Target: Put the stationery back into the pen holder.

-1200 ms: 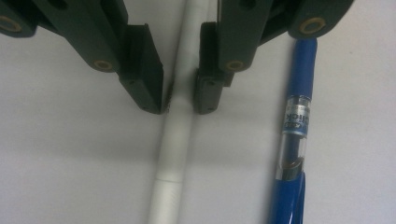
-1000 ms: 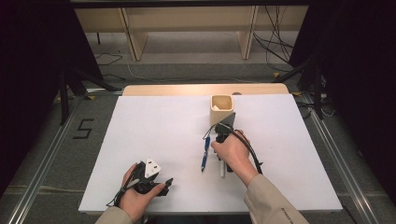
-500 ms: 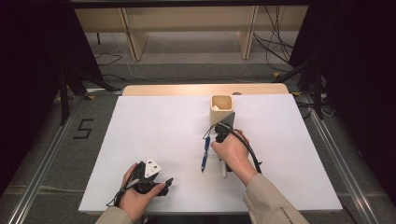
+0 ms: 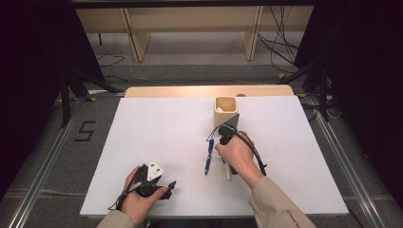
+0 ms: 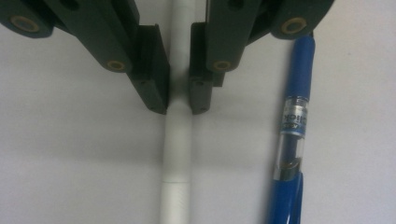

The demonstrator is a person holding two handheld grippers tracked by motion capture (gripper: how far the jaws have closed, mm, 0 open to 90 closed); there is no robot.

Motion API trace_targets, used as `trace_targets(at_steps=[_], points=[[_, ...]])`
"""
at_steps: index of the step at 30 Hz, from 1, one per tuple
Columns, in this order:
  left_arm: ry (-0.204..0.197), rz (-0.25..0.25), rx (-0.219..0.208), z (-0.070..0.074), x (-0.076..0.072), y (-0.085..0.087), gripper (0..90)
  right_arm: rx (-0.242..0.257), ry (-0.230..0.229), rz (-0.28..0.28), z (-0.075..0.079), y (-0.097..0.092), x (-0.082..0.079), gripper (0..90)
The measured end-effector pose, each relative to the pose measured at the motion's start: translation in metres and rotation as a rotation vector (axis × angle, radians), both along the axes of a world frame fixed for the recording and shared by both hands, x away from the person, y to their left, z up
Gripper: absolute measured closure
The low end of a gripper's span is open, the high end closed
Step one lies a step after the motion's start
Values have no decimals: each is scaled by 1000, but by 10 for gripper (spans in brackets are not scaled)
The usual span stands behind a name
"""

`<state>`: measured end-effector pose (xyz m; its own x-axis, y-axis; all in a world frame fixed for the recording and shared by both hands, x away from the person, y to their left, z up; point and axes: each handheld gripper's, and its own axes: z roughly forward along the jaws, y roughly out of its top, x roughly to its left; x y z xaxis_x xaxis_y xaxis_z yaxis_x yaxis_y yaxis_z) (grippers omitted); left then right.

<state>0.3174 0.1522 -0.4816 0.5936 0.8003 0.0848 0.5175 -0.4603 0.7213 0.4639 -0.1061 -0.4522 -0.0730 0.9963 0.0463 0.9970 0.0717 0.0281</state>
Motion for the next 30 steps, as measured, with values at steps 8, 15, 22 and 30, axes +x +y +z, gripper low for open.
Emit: trace_targets(at_steps=[8, 15, 22, 30], points=[[-1, 1, 0, 0, 0, 0, 218, 13, -17, 9, 4, -1, 0, 789], [-2, 2, 0, 0, 0, 0, 218, 39, -41, 33, 10, -4, -2, 790], [-2, 2, 0, 0, 0, 0, 218, 75, -77, 57, 18, -10, -6, 790], [0, 2, 0, 0, 0, 0, 218, 111, -142, 82, 27, -18, -11, 790]])
